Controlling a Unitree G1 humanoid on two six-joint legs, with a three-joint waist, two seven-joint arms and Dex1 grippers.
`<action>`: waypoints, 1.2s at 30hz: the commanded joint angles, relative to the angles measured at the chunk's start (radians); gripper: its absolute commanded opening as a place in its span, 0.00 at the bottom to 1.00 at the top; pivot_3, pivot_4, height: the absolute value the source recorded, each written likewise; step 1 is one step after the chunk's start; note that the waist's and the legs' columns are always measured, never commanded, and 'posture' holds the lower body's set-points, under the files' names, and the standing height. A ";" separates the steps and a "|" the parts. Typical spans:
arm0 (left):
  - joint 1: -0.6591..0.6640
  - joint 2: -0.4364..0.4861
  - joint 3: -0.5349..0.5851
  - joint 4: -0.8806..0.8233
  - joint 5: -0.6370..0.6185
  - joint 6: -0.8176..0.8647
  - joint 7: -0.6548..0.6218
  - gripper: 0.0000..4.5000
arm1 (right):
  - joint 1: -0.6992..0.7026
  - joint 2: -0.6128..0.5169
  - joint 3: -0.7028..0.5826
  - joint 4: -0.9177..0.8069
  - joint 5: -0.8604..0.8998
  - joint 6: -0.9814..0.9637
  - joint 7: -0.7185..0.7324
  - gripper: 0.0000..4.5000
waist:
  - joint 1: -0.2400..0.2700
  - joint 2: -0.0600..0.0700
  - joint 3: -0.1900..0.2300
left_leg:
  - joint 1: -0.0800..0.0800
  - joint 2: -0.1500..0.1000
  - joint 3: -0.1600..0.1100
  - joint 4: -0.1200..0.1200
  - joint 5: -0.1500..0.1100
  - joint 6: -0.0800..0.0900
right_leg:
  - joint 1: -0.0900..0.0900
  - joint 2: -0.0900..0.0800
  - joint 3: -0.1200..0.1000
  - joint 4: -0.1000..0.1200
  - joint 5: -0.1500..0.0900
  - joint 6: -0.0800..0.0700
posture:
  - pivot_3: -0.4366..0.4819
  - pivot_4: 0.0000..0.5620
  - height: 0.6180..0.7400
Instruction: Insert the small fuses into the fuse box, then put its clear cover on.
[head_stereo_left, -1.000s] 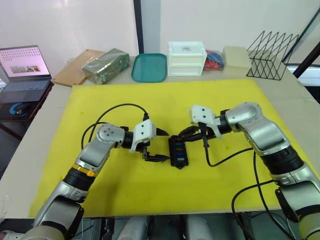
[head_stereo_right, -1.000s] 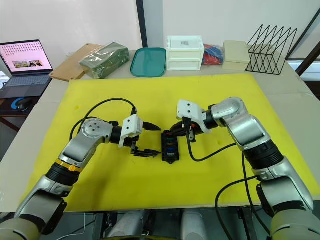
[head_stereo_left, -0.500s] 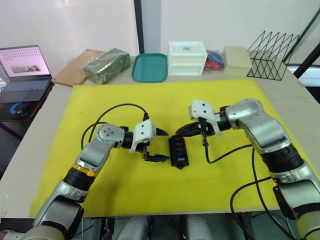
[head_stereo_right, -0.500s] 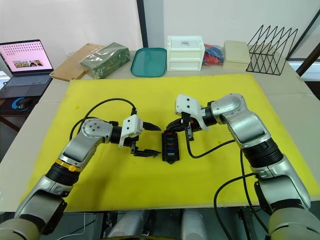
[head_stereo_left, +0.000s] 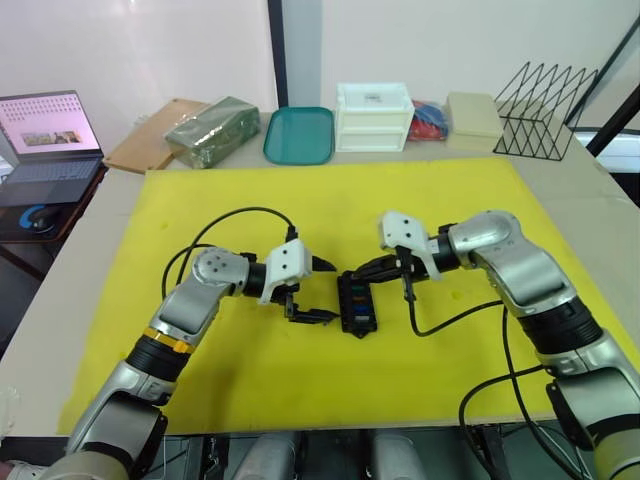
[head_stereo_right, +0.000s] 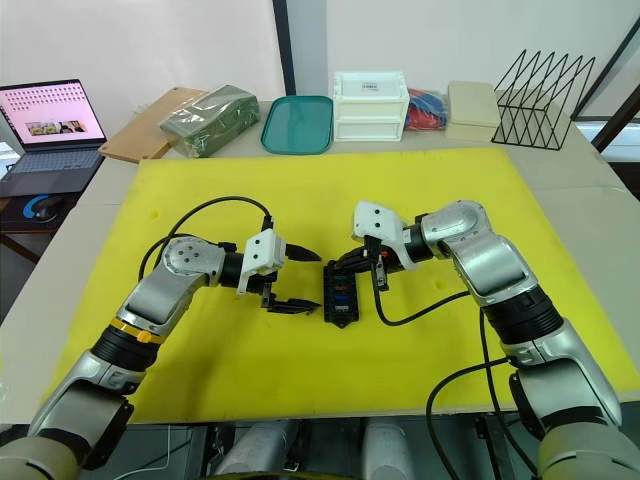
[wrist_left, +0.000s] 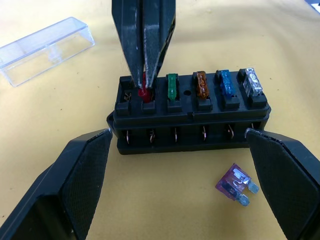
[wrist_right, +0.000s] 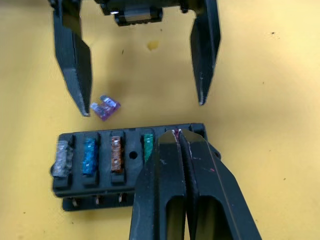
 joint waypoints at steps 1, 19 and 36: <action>-0.010 0.008 0.013 -0.026 -0.001 -0.005 0.003 1.00 | 0.035 -0.009 0.037 0.048 -0.057 -0.051 -0.003 0.01 | 0.001 0.000 0.000 | 0.000 0.000 0.000 0.000 0.000 0.000 | 0.000 0.000 0.000 0.000 0.000 0.000 | 0.48 0.27 1.00; 0.006 0.019 0.038 -0.065 -0.037 0.033 0.001 1.00 | 0.022 0.000 -0.020 -0.027 -0.003 -0.007 -0.017 0.01 | 0.001 0.000 0.000 | 0.001 0.000 0.000 0.000 0.000 0.000 | 0.001 0.000 0.000 0.000 0.000 0.000 | 0.48 0.27 1.00; 0.229 0.323 0.323 -0.319 -0.274 0.377 -0.003 1.00 | 0.309 -0.301 -0.439 -0.442 0.225 0.271 -0.095 0.21 | 0.003 0.000 0.000 | 0.000 0.000 0.000 -0.001 0.000 0.000 | 0.000 0.000 0.000 0.000 0.000 0.000 | 0.48 0.27 1.00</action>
